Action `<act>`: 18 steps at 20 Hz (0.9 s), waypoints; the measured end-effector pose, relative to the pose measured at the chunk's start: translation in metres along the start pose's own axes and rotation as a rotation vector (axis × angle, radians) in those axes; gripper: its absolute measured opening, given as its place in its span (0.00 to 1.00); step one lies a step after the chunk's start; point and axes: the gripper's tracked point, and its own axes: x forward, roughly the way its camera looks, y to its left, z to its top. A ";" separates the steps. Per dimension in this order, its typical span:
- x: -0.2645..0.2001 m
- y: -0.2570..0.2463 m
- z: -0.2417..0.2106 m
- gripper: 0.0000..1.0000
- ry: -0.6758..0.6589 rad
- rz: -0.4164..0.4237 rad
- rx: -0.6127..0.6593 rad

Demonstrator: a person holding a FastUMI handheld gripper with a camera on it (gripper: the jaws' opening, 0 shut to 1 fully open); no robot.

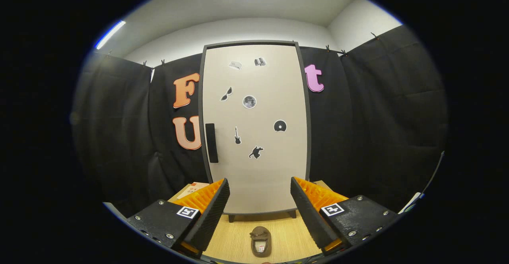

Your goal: Open the shoe cabinet door, grab the shoes and put them into the shoe cabinet, then close the shoe cabinet door.

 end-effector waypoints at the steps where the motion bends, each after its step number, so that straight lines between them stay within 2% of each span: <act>1: 0.001 0.000 0.000 0.96 0.000 -0.002 -0.003; 10: 0.013 0.007 -0.007 0.96 0.009 -0.002 0.002; 18: 0.075 0.058 0.006 0.96 -0.031 0.086 -0.007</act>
